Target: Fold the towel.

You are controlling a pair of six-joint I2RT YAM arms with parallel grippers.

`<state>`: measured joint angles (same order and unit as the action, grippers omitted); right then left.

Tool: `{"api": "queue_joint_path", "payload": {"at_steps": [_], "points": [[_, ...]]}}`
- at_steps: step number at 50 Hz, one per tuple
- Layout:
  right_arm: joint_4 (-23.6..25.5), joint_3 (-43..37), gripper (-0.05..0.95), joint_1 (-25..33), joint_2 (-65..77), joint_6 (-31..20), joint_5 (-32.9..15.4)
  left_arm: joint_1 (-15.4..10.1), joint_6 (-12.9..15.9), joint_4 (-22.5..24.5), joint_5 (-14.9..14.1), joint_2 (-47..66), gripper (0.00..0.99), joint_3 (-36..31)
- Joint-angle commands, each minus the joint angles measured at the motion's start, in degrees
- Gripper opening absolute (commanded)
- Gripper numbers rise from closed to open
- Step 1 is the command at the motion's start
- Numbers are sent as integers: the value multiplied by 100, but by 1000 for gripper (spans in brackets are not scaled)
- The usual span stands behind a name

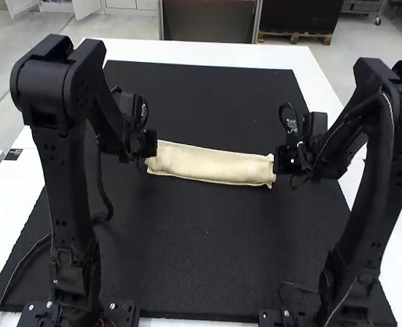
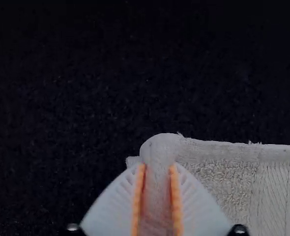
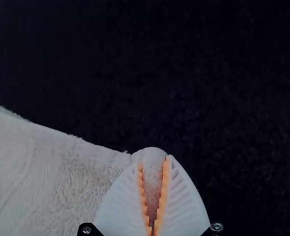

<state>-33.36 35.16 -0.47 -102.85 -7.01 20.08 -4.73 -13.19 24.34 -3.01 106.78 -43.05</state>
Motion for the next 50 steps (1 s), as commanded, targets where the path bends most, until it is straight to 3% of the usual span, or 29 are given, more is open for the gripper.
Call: {"api": "queue_joint_path", "payload": {"at_steps": [1, 2, 5, 7, 20, 28, 34, 38, 44, 50], "points": [[-118, 35, 439, 117, 10, -38, -65, 34, 36, 18, 2, 53, 631, -99], [-118, 35, 543, 117, 19, -29, -56, 43, 53, 10, 2, 53, 672, -99], [-109, 53, 615, 91, 46, -47, -56, 34, 71, -26, 2, 36, 908, -99], [-100, 53, 659, 91, 54, -38, -56, 43, 62, -43, 2, 27, 961, -99], [-12, 70, 892, 135, 520, 68, 58, 60, 62, -52, 2, -377, 962, -107], [76, 193, 910, 346, 986, 200, 295, 69, 97, -52, -7, -870, 962, -169], [726, 290, 910, 601, 1241, 507, 735, 95, 115, -421, 2, -1335, 962, -266], [1095, 193, 910, 829, 1127, 850, 1332, 394, 273, -676, 90, -1582, 962, -257], [1130, 114, 910, 970, 942, 964, 1578, 948, 423, -940, 81, -1959, 962, -248], [1148, 79, 908, 943, 828, 999, 1745, 1176, 660, -1010, 54, -2214, 962, -213]]}}
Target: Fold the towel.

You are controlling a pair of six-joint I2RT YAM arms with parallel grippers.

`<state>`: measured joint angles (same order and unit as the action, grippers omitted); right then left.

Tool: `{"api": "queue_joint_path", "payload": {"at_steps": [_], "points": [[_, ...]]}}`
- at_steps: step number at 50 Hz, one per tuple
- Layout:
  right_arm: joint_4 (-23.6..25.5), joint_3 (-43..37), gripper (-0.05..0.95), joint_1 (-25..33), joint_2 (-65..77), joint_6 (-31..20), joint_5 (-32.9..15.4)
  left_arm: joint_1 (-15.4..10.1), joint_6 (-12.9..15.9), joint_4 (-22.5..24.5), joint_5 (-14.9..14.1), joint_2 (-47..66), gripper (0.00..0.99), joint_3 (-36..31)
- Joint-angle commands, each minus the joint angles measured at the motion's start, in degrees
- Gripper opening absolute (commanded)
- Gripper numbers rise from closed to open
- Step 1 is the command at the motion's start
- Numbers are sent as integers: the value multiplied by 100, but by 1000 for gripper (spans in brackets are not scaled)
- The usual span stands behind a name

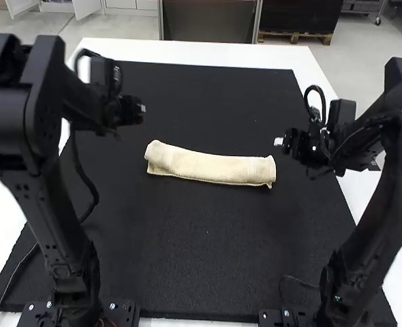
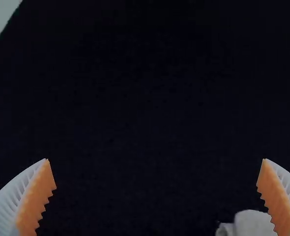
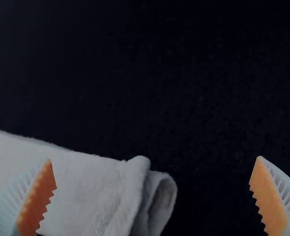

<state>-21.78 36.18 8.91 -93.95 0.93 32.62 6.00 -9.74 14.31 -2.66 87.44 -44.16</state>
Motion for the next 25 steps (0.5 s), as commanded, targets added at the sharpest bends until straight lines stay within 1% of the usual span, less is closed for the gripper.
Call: {"api": "queue_joint_path", "payload": {"at_steps": [1, 3, 11, 18, 25], "points": [[-2, -24, 907, -12, -79, 241, 544, 112, 323, -15, 19, -315, 962, -93], [-10, -15, 907, -73, -150, 382, 684, 112, 323, -51, 2, -359, 962, -75], [-19, 29, 907, -144, -598, 478, 702, 112, 315, -147, -33, -465, 962, -75], [-28, 143, 897, -179, -914, 724, 790, 112, 315, -253, -33, -614, 962, -66], [-28, 170, 897, -223, -985, 733, 851, 112, 306, -262, -33, -684, 962, -40]]}}
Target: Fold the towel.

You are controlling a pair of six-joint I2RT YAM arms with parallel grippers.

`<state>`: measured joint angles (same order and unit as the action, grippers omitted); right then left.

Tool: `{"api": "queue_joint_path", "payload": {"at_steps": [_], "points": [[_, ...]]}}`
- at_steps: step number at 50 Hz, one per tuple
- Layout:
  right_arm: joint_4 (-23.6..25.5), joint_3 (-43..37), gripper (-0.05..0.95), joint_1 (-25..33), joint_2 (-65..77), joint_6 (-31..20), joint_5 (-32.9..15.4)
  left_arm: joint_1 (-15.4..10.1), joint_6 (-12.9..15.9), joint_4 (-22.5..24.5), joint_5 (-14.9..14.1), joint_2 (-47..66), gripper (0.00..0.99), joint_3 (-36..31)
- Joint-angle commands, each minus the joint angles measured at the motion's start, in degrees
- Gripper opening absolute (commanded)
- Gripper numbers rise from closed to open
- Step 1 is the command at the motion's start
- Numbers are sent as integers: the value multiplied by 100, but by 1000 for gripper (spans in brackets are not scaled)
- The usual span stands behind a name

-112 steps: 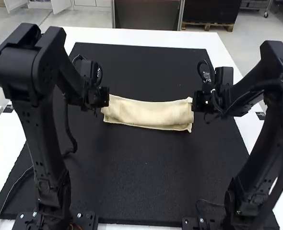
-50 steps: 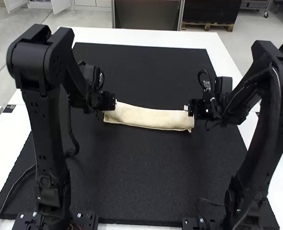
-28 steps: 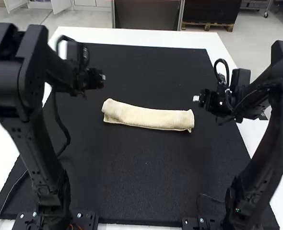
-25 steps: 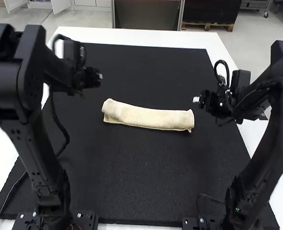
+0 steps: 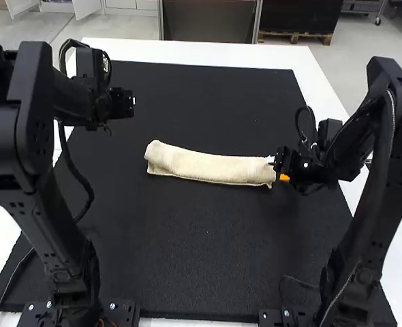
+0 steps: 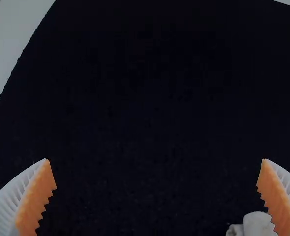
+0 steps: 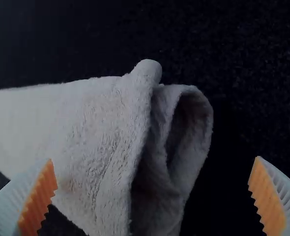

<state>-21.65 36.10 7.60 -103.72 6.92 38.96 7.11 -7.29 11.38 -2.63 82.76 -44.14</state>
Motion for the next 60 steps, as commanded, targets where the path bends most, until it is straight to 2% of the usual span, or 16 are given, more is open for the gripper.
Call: {"api": "queue_joint_path", "payload": {"at_steps": [1, 8, 37, 41, 55, 57, 60], "points": [[-41, 178, 895, -118, -16, 134, 226, 0, 61, 31, -35, -225, 962, -42], [-32, 249, 872, -338, -60, 126, 419, 0, 43, 49, -35, -225, 962, -24], [-138, 275, 862, -382, -614, 108, 332, 27, -1, -39, -35, -322, 962, -86], [-138, 293, 795, -382, -676, 108, 332, 27, -1, -30, -35, -322, 962, -77], [-155, 293, 420, -320, -887, 82, 94, 36, -45, -39, -44, -331, 962, -183], [-155, 284, 346, -311, -922, 64, 6, 36, -53, -48, -53, -322, 962, -200], [-147, 275, 170, -311, -1010, -33, -90, 36, -62, -83, -53, -331, 962, -253]]}}
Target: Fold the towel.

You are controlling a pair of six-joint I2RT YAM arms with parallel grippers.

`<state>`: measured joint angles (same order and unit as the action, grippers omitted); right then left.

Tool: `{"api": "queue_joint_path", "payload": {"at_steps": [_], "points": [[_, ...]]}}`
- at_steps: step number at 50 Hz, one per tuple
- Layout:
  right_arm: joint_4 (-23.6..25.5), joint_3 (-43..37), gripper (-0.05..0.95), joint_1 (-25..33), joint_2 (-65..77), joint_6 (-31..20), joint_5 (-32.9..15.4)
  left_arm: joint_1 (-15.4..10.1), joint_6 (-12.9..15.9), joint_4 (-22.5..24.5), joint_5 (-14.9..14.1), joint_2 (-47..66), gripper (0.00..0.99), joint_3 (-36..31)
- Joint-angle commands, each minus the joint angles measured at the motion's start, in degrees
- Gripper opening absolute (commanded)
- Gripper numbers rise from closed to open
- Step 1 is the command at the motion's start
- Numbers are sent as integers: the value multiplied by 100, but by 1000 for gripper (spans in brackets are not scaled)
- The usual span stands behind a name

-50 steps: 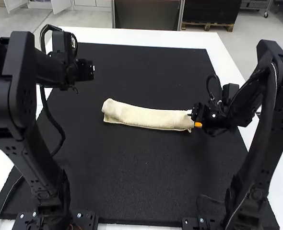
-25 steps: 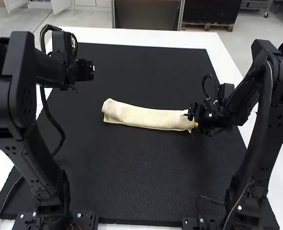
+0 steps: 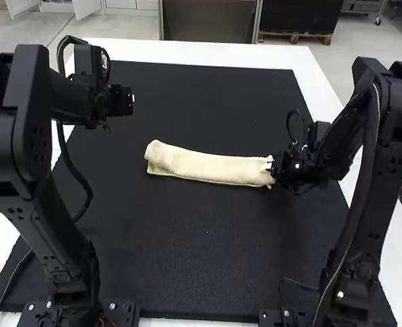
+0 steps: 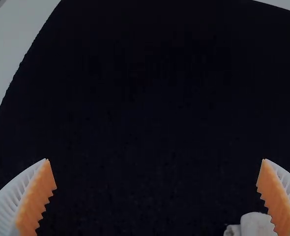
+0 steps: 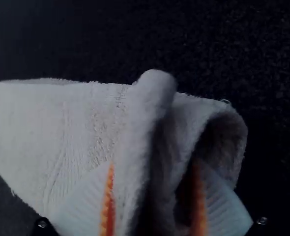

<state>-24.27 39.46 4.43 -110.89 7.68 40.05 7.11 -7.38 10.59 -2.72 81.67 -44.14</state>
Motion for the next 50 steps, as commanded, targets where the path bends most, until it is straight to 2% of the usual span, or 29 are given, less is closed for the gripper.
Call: {"api": "queue_joint_path", "payload": {"at_steps": [1, 3, 10, 22, 28, 50], "points": [[107, -62, 102, 14, -319, -118, -217, 36, -53, -31, -44, -222, 962, -279], [116, -70, -20, 14, -354, -171, -323, 36, -53, -57, -53, -222, 962, -306], [133, -35, -20, -21, -319, -338, -349, 44, -80, -110, -71, -222, 962, -367], [142, 62, -21, -337, 217, -733, -841, 18, -132, -136, -97, -222, 962, -341], [177, 220, -23, -662, 542, -707, -1096, 18, -150, -198, -106, -213, 962, -315], [880, 1063, -23, -1242, 885, -707, -1527, 36, -176, -259, -194, -450, 962, -279]]}}
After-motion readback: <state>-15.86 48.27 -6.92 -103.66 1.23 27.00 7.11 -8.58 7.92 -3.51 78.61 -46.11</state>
